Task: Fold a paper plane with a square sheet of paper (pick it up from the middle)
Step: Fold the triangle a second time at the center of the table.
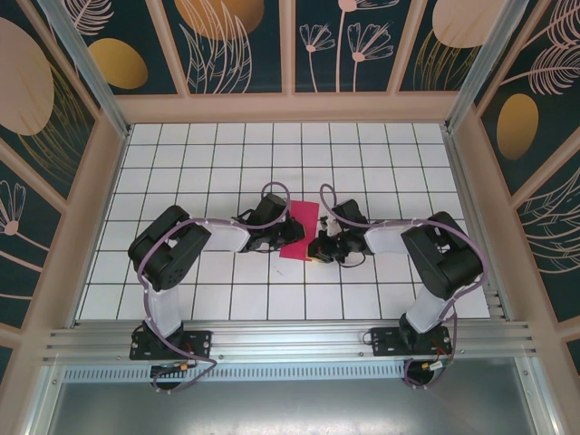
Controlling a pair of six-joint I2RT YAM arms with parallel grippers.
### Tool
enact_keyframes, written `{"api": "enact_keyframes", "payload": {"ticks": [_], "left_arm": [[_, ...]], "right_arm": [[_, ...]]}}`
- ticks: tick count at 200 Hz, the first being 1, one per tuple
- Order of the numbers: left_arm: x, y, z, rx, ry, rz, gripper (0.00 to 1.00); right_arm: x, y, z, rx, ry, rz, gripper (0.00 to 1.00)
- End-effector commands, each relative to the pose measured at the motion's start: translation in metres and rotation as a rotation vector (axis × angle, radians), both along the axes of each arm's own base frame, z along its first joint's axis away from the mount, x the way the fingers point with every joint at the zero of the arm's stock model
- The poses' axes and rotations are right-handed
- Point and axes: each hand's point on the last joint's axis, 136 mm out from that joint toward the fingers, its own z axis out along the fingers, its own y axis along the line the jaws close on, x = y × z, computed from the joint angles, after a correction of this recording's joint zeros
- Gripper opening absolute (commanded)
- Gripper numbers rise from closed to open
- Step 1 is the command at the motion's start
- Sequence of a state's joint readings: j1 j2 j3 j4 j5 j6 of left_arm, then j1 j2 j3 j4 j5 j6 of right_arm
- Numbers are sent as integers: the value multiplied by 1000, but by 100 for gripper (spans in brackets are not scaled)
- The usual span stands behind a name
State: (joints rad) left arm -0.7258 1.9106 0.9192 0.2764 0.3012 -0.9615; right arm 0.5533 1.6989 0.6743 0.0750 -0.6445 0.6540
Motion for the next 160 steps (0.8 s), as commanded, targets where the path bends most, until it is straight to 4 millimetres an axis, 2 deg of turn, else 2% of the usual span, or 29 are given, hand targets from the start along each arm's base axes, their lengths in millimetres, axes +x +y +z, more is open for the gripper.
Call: {"api": "enact_keyframes", "payload": {"ticks": [1,29,34,52,65,90,120,124,160], "left_arm": [[4,0,5,23,-17,-10,18],[9,-1,26,10,-55,-10,25],[16,-5,39,-1,-85,-8,25],[27,1,62,25,-146,18,31],[33,11,69,51,-171,45,33],[33,23,63,59,-154,56,33],[27,18,57,27,-129,29,25],[21,21,49,34,-113,27,23],[16,20,35,26,-74,21,18]], "right_arm": [[-3,-9,-13,-60,16,-22,7],[14,-7,28,-39,-103,-31,12],[21,-12,33,-48,-126,-54,14],[40,-31,40,-107,-181,-122,20],[48,-39,40,-118,-193,-154,26],[61,-35,44,-101,-208,-160,33],[71,-23,44,-89,-218,-149,38],[71,-22,43,-93,-218,-149,38],[73,-11,40,-99,-219,-117,45]]}}
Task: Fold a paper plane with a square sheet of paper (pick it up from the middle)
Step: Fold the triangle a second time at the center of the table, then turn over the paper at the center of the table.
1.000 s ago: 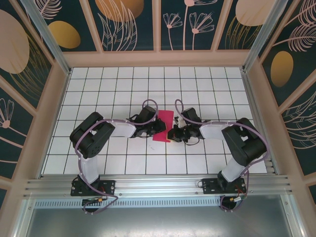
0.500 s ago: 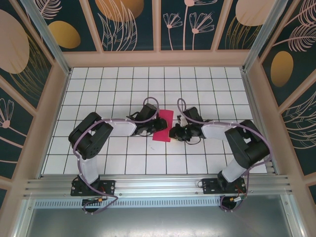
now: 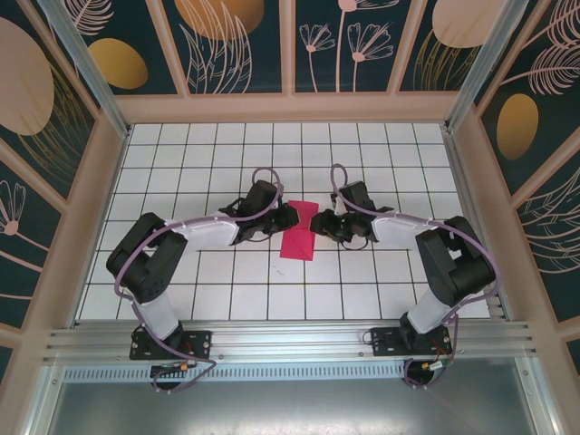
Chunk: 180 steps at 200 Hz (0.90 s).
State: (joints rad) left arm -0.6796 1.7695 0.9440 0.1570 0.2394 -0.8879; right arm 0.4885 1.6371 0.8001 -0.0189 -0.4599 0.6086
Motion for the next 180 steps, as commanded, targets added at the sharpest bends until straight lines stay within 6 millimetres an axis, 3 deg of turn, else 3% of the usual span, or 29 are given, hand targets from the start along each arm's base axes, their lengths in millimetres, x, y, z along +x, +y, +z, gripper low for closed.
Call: {"api": "enact_keyframes", "payload": {"ticks": [1,100,153,180], "left_arm": [[-5,-2,-15,-1,39,-19,18],[-6,-5,-46,29,100,-22,16],[-11,-1,-55,40,120,-21,15],[-12,-1,-55,38,119,-24,15]], "right_arm": [[8,10,4,-11,-29,18,45],[17,6,-28,-93,44,-27,45],[16,11,-34,-69,67,-22,41],[16,17,-29,-26,68,-19,38]]}}
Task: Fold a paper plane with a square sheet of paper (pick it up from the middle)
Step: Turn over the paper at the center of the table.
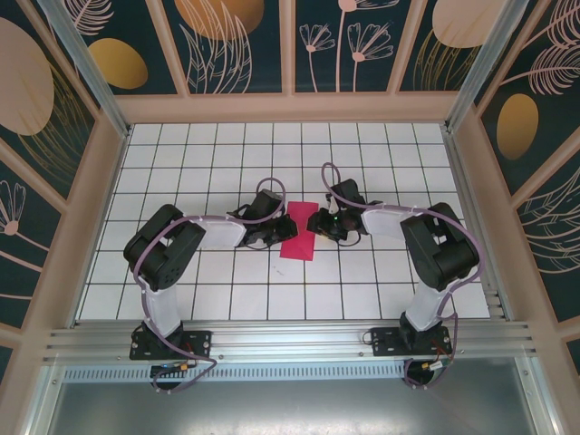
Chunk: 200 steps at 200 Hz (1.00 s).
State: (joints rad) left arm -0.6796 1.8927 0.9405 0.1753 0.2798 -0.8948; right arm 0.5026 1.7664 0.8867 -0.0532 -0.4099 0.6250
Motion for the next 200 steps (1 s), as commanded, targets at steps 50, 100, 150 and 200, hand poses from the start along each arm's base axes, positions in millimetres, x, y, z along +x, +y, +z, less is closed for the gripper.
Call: {"api": "enact_keyframes", "payload": {"ticks": [50,100,150,200], "left_arm": [[-1,-2,-2,-14,8,-1,15],[-3,-1,-3,-19,12,3,16],[-3,-2,-1,-29,12,8,15],[-6,1,-6,-21,24,10,15]], "right_arm": [[2,11,5,57,18,-25,36],[-1,15,12,100,17,-11,36],[-5,16,11,123,20,-5,36],[-14,15,-3,140,48,3,37]]}}
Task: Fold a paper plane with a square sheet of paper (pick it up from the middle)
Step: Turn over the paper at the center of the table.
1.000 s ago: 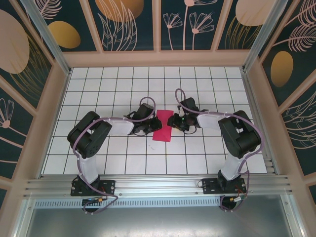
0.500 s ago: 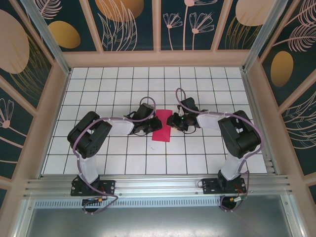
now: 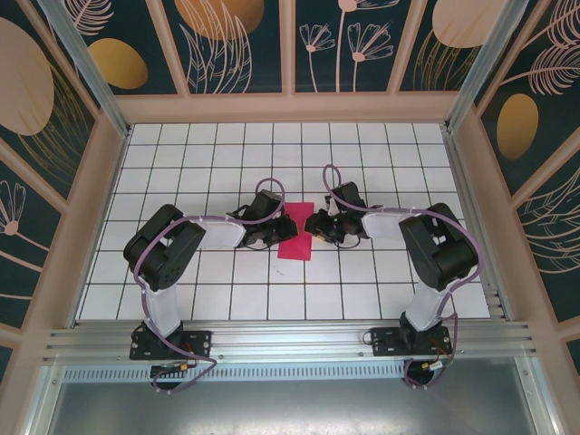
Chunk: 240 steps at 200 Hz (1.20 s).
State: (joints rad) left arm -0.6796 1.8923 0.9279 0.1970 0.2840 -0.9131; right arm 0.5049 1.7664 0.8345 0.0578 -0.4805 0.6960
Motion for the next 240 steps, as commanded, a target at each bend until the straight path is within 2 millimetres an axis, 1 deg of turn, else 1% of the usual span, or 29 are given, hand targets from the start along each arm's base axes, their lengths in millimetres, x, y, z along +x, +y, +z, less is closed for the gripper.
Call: {"api": "enact_keyframes", "payload": {"ticks": [1,36,63,72,87,107,128,154,162,174,181,185,186,187,189,199,207,212,217,240], "left_arm": [[-5,1,-6,-7,18,0,15],[-6,1,-7,-8,23,2,15],[-6,3,-6,-3,21,6,14],[-6,3,-5,-1,20,6,15],[-6,4,-3,-4,17,8,14],[-6,3,-2,-10,17,7,15],[-5,1,3,-23,10,10,15],[-3,-1,18,-65,-18,25,15],[-1,-1,26,-79,-33,31,17],[2,1,44,-99,-77,50,17],[5,4,56,-108,-112,66,18],[6,7,56,-97,-122,75,18],[7,7,67,-110,-144,78,18],[7,8,66,-106,-148,80,18],[8,9,72,-108,-164,84,18],[12,19,86,-94,-224,121,18],[14,30,98,-74,-279,155,19],[15,37,104,-63,-311,176,19],[16,45,110,-52,-342,200,19],[11,76,132,-26,-459,287,23]], "right_arm": [[-8,5,-3,46,24,17,37],[-10,17,6,130,14,62,34],[-9,18,9,136,-3,70,29],[-9,17,9,133,-5,69,29],[-11,17,5,128,1,76,25],[-15,16,-2,128,12,81,24],[-17,15,-4,123,15,87,17],[-14,15,8,123,-17,97,7],[-13,12,11,99,-24,94,4],[-10,8,21,62,-50,91,2],[-7,3,27,28,-67,83,0],[-5,0,31,0,-77,76,0],[-5,-1,32,-5,-81,76,0],[-5,-2,33,-12,-83,76,0],[-4,-5,35,-29,-88,73,0],[0,-18,48,-120,-120,57,0],[4,-34,60,-224,-152,34,0],[6,-48,66,-306,-165,12,0],[9,-62,76,-389,-189,-12,0],[14,-112,118,-713,-261,-67,0]]}}
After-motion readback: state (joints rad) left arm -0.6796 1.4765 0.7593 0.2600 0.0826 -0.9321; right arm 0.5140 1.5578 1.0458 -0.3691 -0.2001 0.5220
